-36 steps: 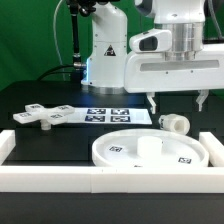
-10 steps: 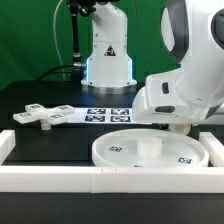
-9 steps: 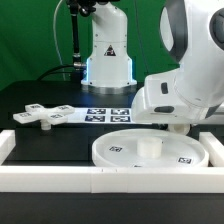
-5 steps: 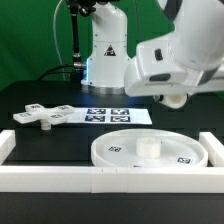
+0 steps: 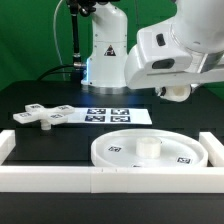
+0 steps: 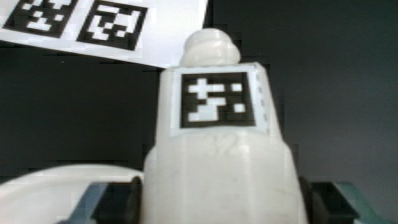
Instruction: Assemble round table
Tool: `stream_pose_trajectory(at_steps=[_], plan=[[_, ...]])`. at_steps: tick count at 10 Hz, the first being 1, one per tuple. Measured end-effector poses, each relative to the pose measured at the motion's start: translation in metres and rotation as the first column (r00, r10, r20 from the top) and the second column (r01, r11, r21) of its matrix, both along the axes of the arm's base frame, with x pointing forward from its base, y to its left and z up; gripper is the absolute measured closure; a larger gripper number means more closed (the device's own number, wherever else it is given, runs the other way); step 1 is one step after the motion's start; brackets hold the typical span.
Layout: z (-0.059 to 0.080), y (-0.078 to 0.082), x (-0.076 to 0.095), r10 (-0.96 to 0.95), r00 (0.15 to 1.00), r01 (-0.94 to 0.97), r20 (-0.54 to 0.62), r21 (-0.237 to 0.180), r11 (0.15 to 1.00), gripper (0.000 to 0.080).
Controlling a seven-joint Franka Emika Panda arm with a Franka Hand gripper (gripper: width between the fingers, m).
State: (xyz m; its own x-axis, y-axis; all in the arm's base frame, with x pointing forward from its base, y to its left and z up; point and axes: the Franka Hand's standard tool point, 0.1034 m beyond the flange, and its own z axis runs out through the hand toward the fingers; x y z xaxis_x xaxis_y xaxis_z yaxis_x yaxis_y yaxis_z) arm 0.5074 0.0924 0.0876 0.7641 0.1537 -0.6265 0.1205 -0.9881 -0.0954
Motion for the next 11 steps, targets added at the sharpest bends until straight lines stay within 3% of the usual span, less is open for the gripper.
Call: stream_pose_trajectory(at_steps=[1, 5, 6, 8, 11], plan=[[-0.003, -0.008, 0.007, 0.011, 0.995, -0.014, 0.095, 0.027, 1.0, 0.039], [0.025, -0.039, 0.031, 0.056, 0.958, -0.084, 0.282, 0.088, 0.993, 0.039], [0.023, -0.039, 0.042, 0.044, 0.93, -0.082, 0.365, 0.087, 0.993, 0.039], [0.023, -0.042, 0.042, 0.025, 0.868, -0.077, 0.495, 0.085, 0.993, 0.039], [0.023, -0.045, 0.056, -0.034, 0.761, -0.039, 0.648, 0.099, 0.994, 0.039]])
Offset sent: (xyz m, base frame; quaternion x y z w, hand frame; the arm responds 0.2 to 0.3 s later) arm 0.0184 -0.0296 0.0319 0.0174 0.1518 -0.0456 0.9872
